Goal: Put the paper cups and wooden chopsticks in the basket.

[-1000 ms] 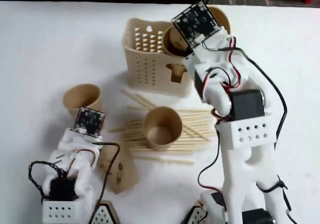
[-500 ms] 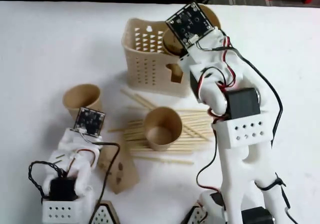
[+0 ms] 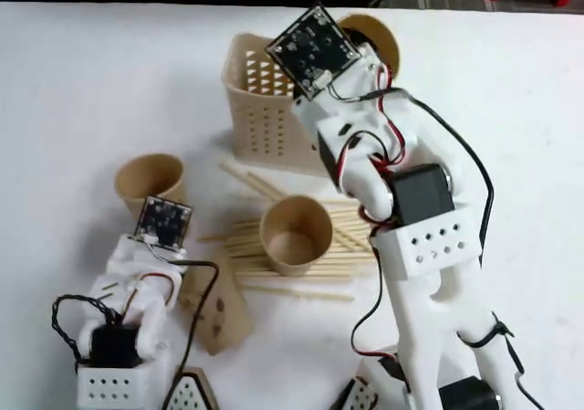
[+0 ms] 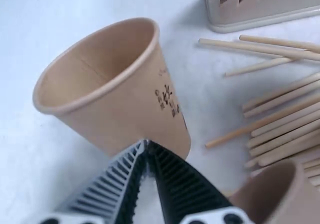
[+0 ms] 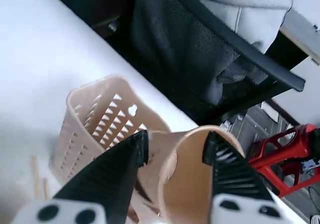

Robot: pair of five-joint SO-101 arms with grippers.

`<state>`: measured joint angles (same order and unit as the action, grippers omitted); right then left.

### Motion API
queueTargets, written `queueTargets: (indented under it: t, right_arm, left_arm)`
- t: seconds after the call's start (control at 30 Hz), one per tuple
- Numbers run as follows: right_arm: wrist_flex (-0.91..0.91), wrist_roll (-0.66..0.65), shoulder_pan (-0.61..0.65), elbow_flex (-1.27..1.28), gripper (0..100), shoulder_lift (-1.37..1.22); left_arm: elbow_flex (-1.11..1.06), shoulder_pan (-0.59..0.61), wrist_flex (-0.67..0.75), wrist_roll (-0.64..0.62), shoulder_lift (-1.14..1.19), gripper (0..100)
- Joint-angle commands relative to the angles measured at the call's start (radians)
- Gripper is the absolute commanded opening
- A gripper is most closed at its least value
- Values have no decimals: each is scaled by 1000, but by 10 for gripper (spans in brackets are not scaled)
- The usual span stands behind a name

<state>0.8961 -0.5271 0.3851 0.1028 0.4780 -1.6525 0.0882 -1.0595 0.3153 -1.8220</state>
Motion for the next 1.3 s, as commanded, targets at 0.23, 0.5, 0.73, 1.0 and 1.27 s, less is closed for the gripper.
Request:
queueTargets:
  t: [0.23, 0.5, 0.73, 1.0, 1.27]
  right_arm:
    - [-81, -3, 4, -41, 183, -142]
    - [-74, -3, 15, -55, 181, -140]
    - [61, -3, 28, -52, 180, -68]
    - [358, -3, 39, -52, 180, 38]
    - [638, -11, 39, -51, 180, 38]
  left_arm:
    - [3, 2, 20, 12, -1, 28]
    - [3, 2, 20, 12, -1, 28]
    - [3, 2, 20, 12, -1, 28]
    - [3, 2, 20, 12, -1, 28]
    - [3, 2, 20, 12, -1, 28]
